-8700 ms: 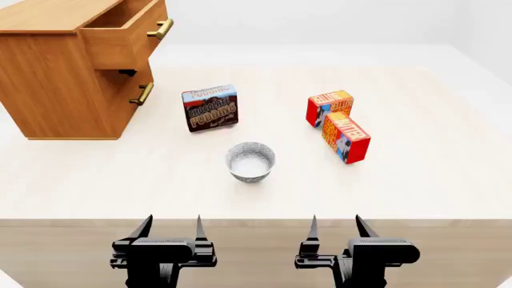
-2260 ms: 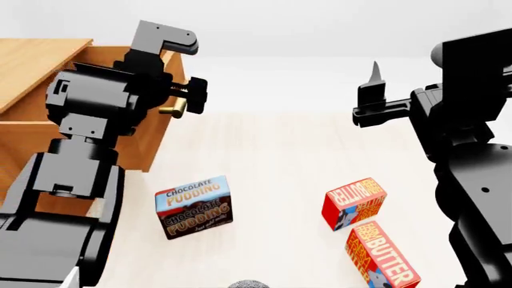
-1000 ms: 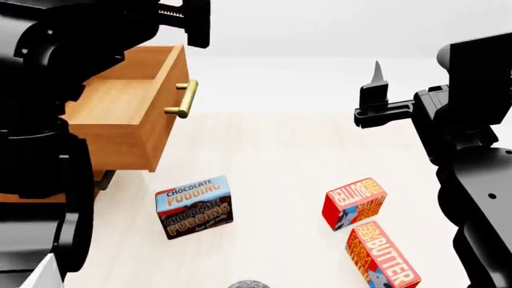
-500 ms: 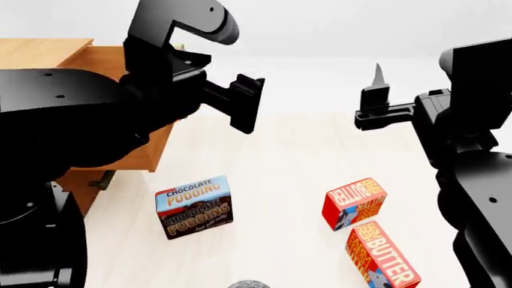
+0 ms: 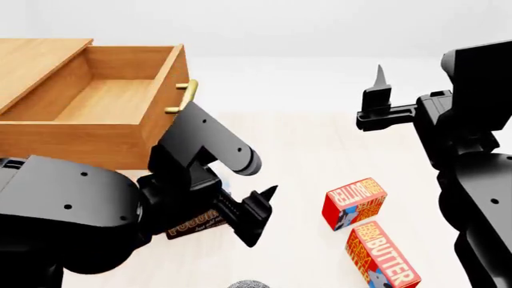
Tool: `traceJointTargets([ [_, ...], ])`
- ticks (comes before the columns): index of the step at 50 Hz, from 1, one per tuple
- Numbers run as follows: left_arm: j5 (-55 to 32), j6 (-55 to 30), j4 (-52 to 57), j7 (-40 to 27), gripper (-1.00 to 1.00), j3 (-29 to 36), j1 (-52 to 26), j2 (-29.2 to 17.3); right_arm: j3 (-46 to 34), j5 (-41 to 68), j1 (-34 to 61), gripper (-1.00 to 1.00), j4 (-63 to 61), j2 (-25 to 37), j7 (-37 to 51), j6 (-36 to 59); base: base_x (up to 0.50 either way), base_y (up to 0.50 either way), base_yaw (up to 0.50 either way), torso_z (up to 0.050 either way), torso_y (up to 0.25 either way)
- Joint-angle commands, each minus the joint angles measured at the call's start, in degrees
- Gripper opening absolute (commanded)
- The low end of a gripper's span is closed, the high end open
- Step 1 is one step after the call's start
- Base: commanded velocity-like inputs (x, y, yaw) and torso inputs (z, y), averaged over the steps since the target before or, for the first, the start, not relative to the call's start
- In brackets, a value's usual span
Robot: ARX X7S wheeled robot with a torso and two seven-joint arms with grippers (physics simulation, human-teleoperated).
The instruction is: Put the bowl in the top drawer of the cabinet.
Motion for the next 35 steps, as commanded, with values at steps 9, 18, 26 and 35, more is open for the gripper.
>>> traceJointTargets([
  [9, -2.33, 1.6, 2.6, -1.99, 1.0, 4.9, 9.1, -4.37, -0.33, 0.04, -0.88, 1.0, 0.83, 0.05, 0.27, -1.39, 0.0, 0.0, 0.0, 0.0, 0.0],
  [18, -2.0, 2.24, 2.07, -2.18, 1.0, 7.01, 11.21, -5.17, -0.84, -0.03, -0.59, 1.0, 1.51, 0.24, 0.37, -1.75, 0.0, 0.0, 0.0, 0.0, 0.0],
  [26, -2.78, 2.9, 0.79, -3.09, 1.0, 8.76, 12.11, -5.74, -1.11, -0.06, -1.26, 1.0, 1.96, 0.44, 0.36, -2.52, 0.0, 0.0, 0.0, 0.0, 0.0],
  [35, -5.57, 3.58, 0.23, -5.83, 1.0, 10.81, 12.97, -6.66, -0.65, 0.0, -2.09, 1.0, 2.39, 0.6, 0.4, -3.32, 0.0, 0.0, 0.0, 0.0, 0.0],
])
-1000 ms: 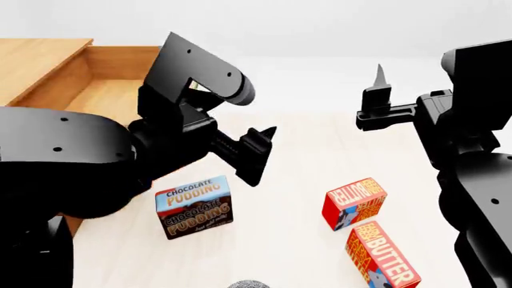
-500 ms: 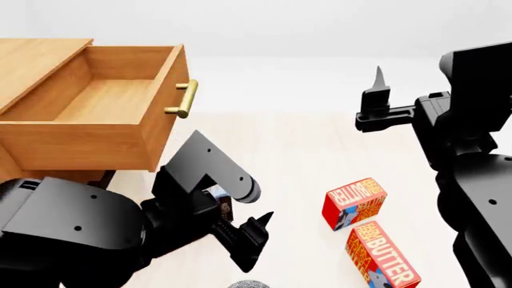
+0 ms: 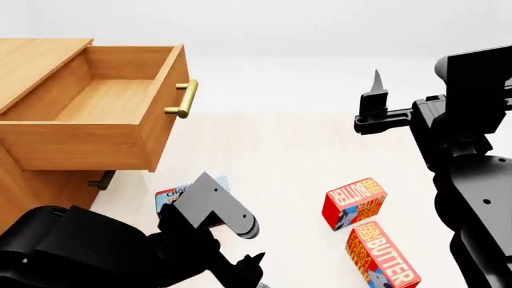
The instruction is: Put the bowl in the top drawer of the cabinet.
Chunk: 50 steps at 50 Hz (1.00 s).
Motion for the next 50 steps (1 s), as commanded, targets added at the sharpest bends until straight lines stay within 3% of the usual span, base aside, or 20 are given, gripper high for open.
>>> traceJointTargets([
  [1, -2.73, 0.85, -0.66, -2.64, 1.0, 2.66, 1.4, -1.14, 0.12, 0.0, -0.84, 1.0, 0.63, 0.19, 0.07, -0.98, 0.0, 0.0, 0.0, 0.0, 0.0],
  [20, -7.37, 1.76, -0.13, -5.61, 1.0, 5.76, 0.77, -3.79, -0.37, 0.27, -0.09, 1.0, 1.11, 0.34, 0.3, -0.69, 0.0, 0.0, 0.0, 0.0, 0.0],
  [50, 3.43, 3.23, -3.37, 2.94, 1.0, 8.48, 4.78, -5.55, -0.14, 0.73, -0.66, 1.0, 1.39, 0.63, 0.62, -1.24, 0.0, 0.0, 0.0, 0.0, 0.0],
])
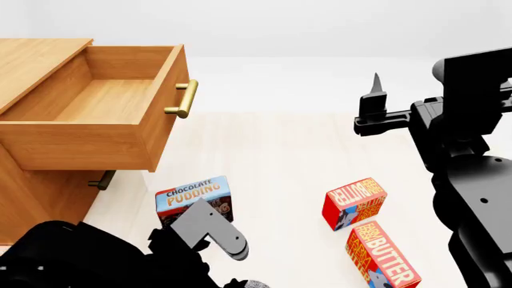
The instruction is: Put the bowl in the top drawer of the cabinet.
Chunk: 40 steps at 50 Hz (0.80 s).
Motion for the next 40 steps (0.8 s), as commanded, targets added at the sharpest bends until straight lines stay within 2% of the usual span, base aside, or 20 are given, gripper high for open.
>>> traceJointTargets([
  [1, 4.46, 1.1, -0.98, 3.77, 1.0, 1.37, 2.25, -0.37, 0.24, 0.22, -0.23, 1.0, -0.02, 0.15, 0.12, -0.07, 0.0, 0.0, 0.0, 0.0, 0.0],
  [25, 17.89, 6.5, -5.25, 15.86, 1.0, 5.82, 4.27, -0.02, -0.4, 0.34, -1.72, 1.0, 0.24, 0.35, 0.52, -0.69, 0.0, 0.0, 0.0, 0.0, 0.0],
  [40, 20.69, 8.72, -7.1, 18.38, 1.0, 7.76, 4.62, 1.32, -0.3, 0.61, -1.73, 1.0, 0.38, 0.61, 0.61, -0.72, 0.0, 0.0, 0.0, 0.0, 0.0],
])
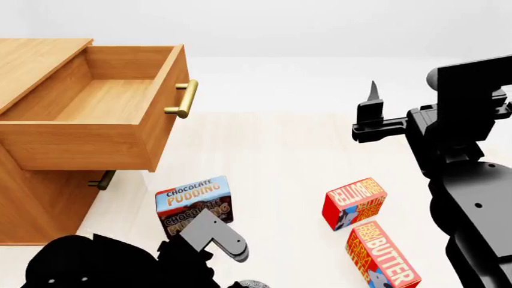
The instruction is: Put the bowl in the top drawer of the cabinet.
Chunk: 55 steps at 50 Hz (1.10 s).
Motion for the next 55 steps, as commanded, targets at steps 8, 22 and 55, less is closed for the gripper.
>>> traceJointTargets([
  [8, 4.73, 2.84, -2.52, 3.94, 1.0, 3.42, 1.74, 1.29, 0.17, 0.39, -0.02, 1.0, -0.18, 0.29, 0.22, 0.33, 0.0, 0.0, 0.0, 0.0, 0.0],
  [22, 6.4, 4.21, -4.08, 5.58, 1.0, 5.25, 2.83, 1.84, -0.04, 0.4, -0.38, 1.0, 0.47, 0.4, 0.33, -0.43, 0.0, 0.0, 0.0, 0.0, 0.0],
  [55, 9.42, 7.21, -7.81, 8.31, 1.0, 8.03, 4.83, 2.11, -0.39, 0.31, -1.96, 1.0, 2.18, 0.49, 0.65, -2.91, 0.0, 0.0, 0.0, 0.0, 0.0],
])
